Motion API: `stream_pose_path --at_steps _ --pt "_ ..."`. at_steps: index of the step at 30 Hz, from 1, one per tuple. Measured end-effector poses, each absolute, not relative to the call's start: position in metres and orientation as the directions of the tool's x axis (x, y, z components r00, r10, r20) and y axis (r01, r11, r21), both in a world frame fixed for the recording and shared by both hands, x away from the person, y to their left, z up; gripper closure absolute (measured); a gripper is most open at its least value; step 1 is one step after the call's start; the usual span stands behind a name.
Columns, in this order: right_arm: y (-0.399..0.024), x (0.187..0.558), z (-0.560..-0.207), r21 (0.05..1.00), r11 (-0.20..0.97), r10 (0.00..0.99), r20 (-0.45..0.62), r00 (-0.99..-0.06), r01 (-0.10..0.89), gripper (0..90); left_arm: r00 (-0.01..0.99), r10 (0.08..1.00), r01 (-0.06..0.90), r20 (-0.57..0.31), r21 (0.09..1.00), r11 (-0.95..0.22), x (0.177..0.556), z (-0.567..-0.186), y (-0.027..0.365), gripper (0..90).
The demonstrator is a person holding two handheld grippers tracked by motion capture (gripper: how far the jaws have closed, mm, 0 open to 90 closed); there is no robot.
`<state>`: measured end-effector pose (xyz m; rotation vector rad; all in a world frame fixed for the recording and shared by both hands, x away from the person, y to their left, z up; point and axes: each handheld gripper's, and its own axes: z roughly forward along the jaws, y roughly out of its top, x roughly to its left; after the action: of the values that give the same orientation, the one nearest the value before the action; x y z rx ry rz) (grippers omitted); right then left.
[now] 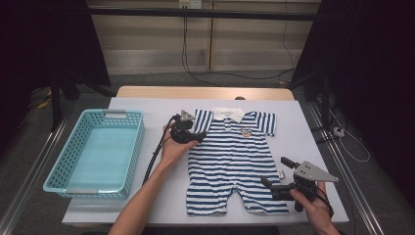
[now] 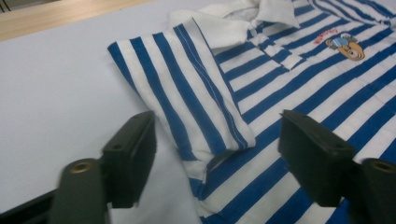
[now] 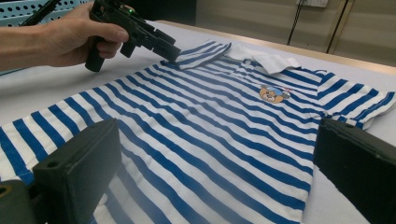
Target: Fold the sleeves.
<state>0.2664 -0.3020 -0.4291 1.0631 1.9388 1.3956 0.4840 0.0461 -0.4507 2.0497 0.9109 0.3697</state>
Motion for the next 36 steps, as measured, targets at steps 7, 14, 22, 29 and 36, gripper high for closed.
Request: stream_pose_path --at_steps 7,14,22,29,36 --pt "-0.304 0.268 -0.428 0.949 0.138 0.842 0.039 -0.538 0.285 0.9 0.693 0.718 0.445 -0.072 0.825 -0.347 0.473 -0.432 0.052 4.2" --pt "-0.305 0.274 -0.425 0.954 0.122 0.856 0.039 -0.515 0.275 1.2 0.690 0.723 0.382 -0.029 0.863 -0.330 0.453 -0.411 0.062 3.5" --pt "-0.306 0.288 -0.420 0.960 0.121 0.859 0.026 -0.511 0.252 1.3 0.680 0.730 0.342 -0.065 0.909 -0.237 0.421 -0.403 0.081 3.6" --pt "-0.308 0.300 -0.417 0.962 0.107 0.865 0.034 -0.501 0.251 1.2 0.675 0.736 0.299 -0.055 0.932 -0.205 0.389 -0.395 0.103 3.8" --pt "-0.310 0.315 -0.415 0.964 0.096 0.873 0.039 -0.487 0.249 1.3 0.667 0.743 0.288 -0.045 0.936 -0.203 0.361 -0.393 0.125 4.1"
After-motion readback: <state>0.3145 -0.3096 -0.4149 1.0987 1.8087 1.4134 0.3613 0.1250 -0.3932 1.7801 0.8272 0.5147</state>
